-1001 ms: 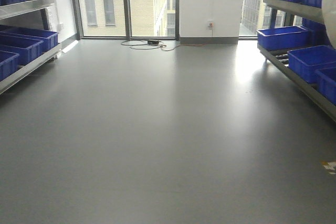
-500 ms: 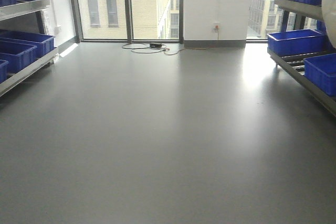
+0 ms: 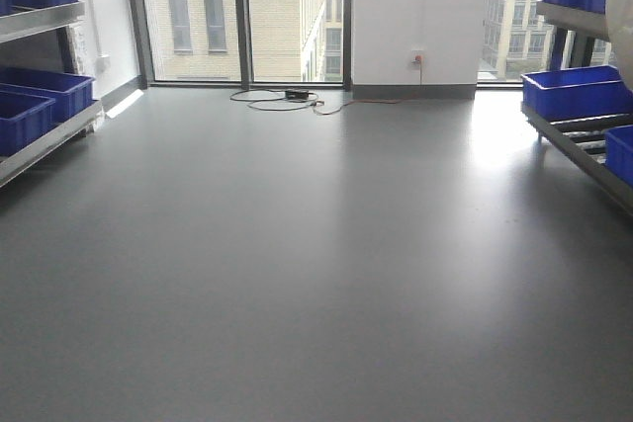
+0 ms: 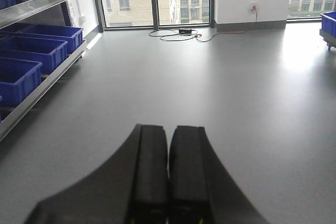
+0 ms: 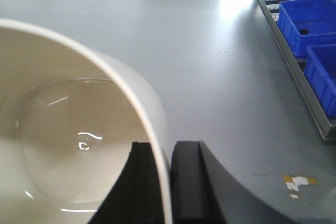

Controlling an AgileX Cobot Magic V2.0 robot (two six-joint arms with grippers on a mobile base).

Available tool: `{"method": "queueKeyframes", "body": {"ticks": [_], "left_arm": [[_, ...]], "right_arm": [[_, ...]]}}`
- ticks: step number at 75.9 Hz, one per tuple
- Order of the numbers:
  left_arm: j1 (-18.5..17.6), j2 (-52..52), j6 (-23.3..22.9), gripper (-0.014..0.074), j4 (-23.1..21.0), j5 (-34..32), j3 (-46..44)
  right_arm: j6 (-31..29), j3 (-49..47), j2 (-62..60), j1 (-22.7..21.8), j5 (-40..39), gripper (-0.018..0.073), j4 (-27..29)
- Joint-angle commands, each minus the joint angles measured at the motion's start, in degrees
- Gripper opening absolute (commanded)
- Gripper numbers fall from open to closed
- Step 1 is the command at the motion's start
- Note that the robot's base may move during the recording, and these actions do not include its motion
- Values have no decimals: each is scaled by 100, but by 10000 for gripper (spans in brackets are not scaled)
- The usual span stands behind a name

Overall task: Move white bin to right shelf second layer
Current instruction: 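Turn the base toward the roller shelf with blue crates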

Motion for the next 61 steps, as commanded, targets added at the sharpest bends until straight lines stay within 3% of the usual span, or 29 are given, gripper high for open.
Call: {"method": "queueKeyframes", "body": {"ticks": [1, 61], "left_arm": [[-18, -80, -30, 85, 0, -501, 211], [-18, -80, -30, 85, 0, -501, 211]], "right_arm": [[0, -187, -3, 6, -589, 48, 53], [0, -187, -3, 6, -589, 48, 53]]}}
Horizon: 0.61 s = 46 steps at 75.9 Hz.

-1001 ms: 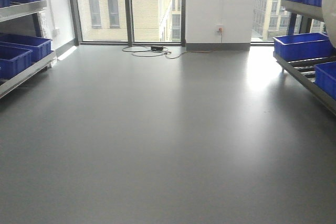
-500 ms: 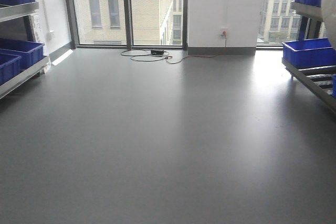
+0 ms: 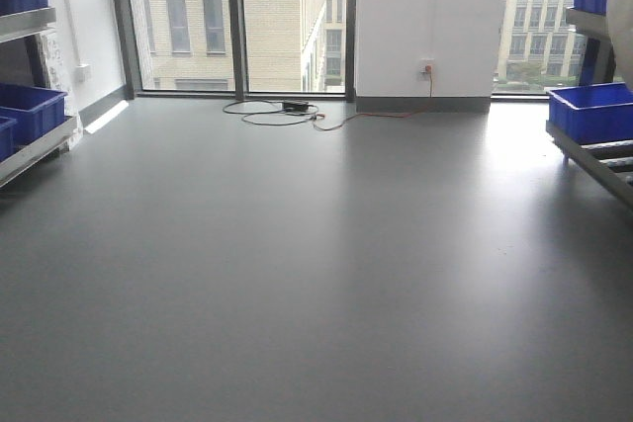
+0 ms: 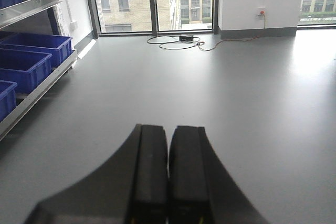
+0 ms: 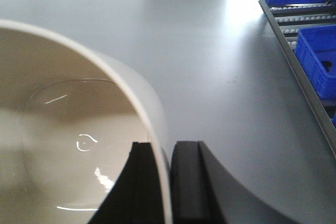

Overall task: Move white bin to right shelf second layer
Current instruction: 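Turn the base toward the roller shelf with blue crates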

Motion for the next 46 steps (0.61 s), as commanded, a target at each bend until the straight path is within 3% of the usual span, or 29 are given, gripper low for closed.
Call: {"method": "queueKeyframes", "body": {"ticks": [1, 46], "left_arm": [[-18, -80, -30, 85, 0, -501, 211], [-18, -80, -30, 85, 0, -501, 211]], "right_arm": [[0, -187, -3, 6, -589, 48, 53], [0, -187, -3, 6, -589, 48, 53]]}}
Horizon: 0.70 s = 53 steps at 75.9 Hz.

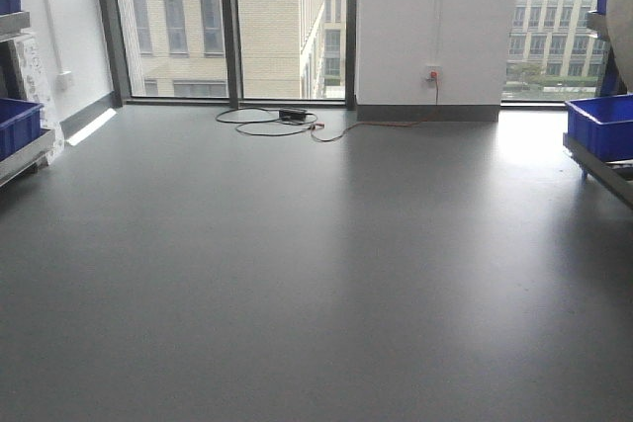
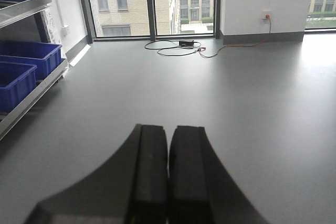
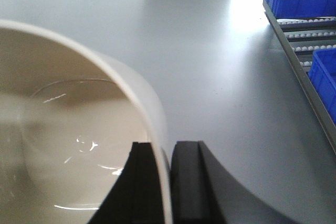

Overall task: Move white bin to right shelf second layer
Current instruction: 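Turn the base toward the roller shelf with blue crates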

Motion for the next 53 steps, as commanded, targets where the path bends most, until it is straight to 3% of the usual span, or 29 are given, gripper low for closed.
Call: {"method": "queueKeyframes", "body": {"ticks": [1, 53], "left_arm": [[-18, -80, -30, 85, 0, -501, 211], [-18, -80, -30, 85, 0, -501, 211]], "right_arm": [[0, -187, -3, 6, -589, 48, 53], [0, -187, -3, 6, -589, 48, 53]]}}
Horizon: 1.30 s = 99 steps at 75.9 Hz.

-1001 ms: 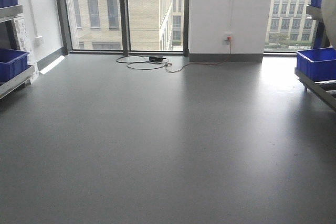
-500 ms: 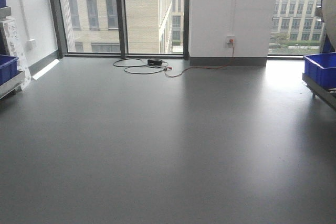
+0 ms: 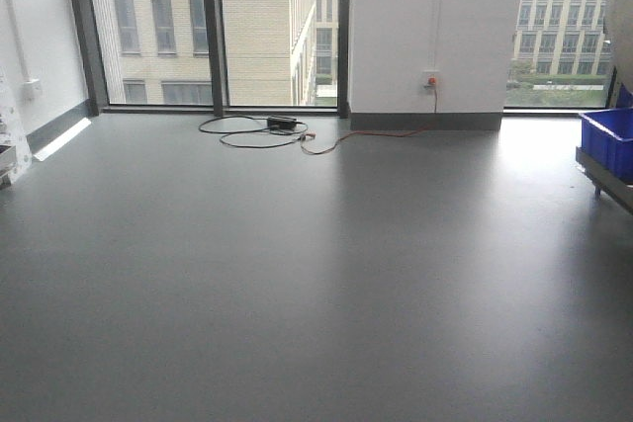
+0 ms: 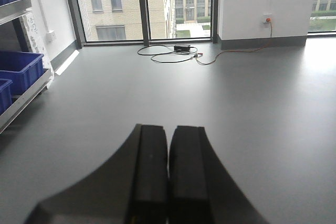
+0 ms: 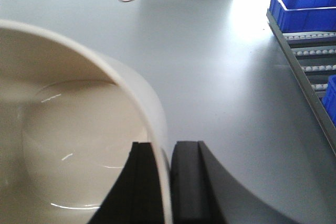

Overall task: Move white bin to right shelf second layer
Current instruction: 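Turn the base toward the roller shelf with blue crates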

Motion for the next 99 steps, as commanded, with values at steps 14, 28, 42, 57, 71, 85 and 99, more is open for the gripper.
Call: {"method": "queueKeyframes", "body": {"ticks": [14, 28, 42, 57, 71, 85, 99], "left_arm": [[-18, -80, -30, 85, 0, -501, 211], [-18, -80, -30, 85, 0, -501, 211], [-18, -80, -30, 85, 0, -501, 211], [-18, -80, -30, 85, 0, -501, 211], [-18, -80, -30, 85, 0, -501, 211], [-18, -80, -30, 85, 0, -501, 211], [-18, -80, -30, 85, 0, -501, 211]], "right_arm": [[0, -187, -3, 6, -589, 48, 53], [0, -187, -3, 6, -589, 48, 53], [0, -187, -3, 6, -589, 48, 53], [0, -187, -3, 6, -589, 48, 53], [0, -187, -3, 6, -589, 48, 53], [0, -187, -3, 6, -589, 48, 53], [0, -187, -3, 6, -589, 48, 53]]}}
